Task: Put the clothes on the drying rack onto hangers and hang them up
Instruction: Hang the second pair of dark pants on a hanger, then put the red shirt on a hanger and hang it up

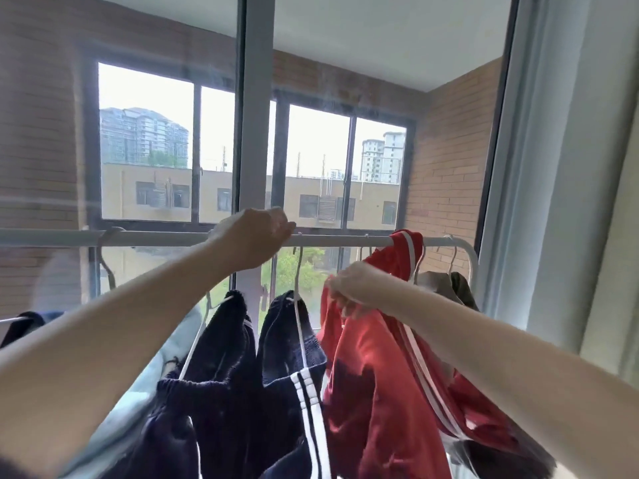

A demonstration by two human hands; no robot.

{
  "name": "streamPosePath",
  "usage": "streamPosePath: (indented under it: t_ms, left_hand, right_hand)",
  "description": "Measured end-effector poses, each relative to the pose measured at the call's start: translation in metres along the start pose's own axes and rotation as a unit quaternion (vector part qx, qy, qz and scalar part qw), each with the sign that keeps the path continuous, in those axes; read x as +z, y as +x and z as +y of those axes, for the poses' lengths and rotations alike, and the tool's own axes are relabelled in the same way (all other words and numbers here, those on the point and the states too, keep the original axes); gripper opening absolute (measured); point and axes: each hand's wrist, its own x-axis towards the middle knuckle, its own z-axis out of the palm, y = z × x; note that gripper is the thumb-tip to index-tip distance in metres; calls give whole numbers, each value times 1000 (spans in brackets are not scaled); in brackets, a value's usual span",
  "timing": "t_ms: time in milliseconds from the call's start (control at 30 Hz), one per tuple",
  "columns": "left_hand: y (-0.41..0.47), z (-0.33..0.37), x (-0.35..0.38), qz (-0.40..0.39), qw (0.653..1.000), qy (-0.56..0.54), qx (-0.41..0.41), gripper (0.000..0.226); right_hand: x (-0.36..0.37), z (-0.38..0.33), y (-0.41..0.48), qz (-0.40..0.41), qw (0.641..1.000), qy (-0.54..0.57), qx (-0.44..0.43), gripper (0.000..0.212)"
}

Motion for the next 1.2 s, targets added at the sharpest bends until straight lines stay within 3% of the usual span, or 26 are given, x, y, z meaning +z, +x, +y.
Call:
streamPosePath:
  t_ms: [67, 100, 233, 367, 700, 1200]
  left_hand:
    - [11, 11, 8, -13, 1000, 2, 23, 46]
    - [17, 17, 12, -25, 999, 21, 29, 48]
    - [32, 42, 29, -85, 992, 96, -1, 51]
    - [29, 46, 41, -35, 980, 196, 18, 57]
    - [30, 49, 48, -14, 982, 188, -4, 47]
    - [24, 48, 45, -9, 985, 171, -24, 44]
  right_hand:
    - [-21, 21, 0, 111, 992, -56, 17, 22]
    - [-26, 30, 0, 128, 988, -76, 31, 19]
    - [-14, 51, 10, 44, 986, -142, 80, 45]
    - [1, 57, 35, 43, 989, -123, 71, 34]
    - [-2, 51, 59, 87, 988, -128, -20, 32]
    - [13, 71, 78, 5, 977, -208, -50, 28]
